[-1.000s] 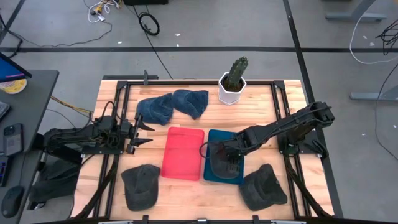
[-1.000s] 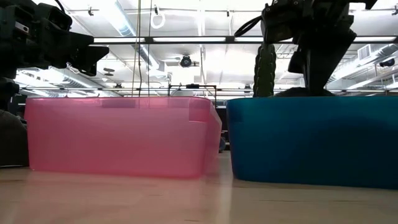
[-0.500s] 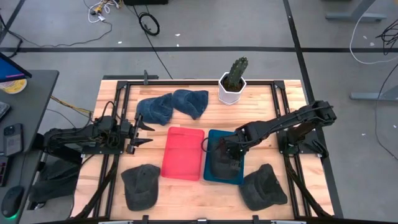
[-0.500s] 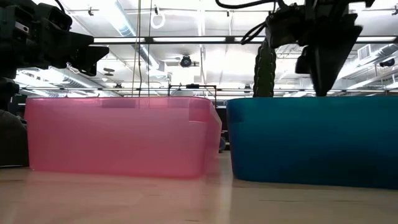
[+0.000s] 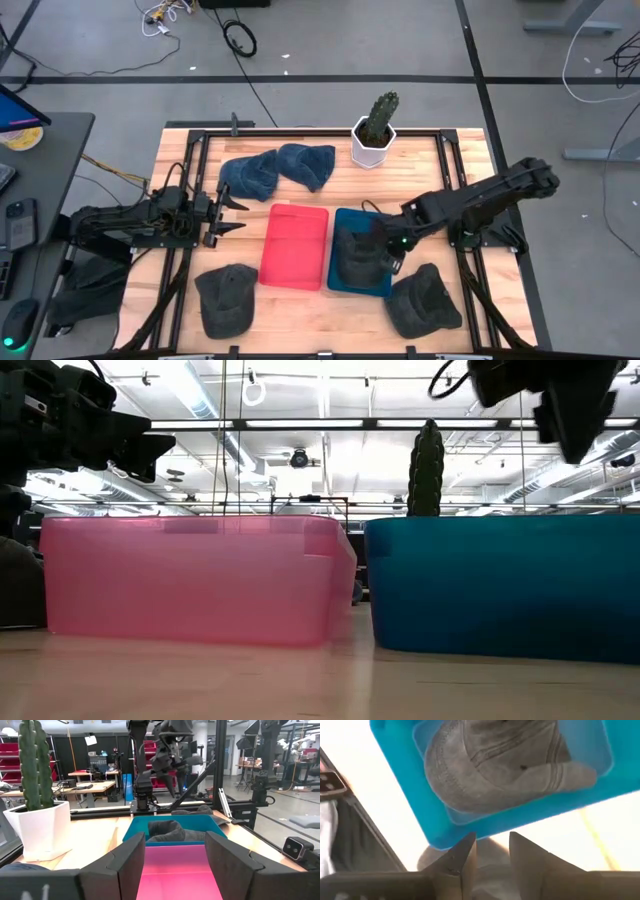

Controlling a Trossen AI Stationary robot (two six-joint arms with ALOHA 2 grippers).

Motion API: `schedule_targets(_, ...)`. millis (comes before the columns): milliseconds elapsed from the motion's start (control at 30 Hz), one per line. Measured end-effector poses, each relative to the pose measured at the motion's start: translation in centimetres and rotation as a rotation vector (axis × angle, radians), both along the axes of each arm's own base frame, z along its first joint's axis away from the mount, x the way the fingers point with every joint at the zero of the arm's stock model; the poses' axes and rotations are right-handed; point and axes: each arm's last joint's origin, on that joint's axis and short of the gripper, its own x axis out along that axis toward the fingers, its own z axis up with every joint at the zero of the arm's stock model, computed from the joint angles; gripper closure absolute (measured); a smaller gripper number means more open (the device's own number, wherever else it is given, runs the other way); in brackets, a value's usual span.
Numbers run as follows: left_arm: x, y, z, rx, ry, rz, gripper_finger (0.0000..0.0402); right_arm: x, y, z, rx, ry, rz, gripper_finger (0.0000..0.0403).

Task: Pick & Place hat
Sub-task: Put the right black cap into the blue bin

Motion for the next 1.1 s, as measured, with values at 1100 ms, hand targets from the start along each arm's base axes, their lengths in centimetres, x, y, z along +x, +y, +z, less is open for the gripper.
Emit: schedule_targets(1100, 0.0, 0.0, 0.0, 0.000, -0.001, 0.000, 0.0190, -7.3, 13.5, -2.7, 0.009, 0.141, -0.509, 0.0284)
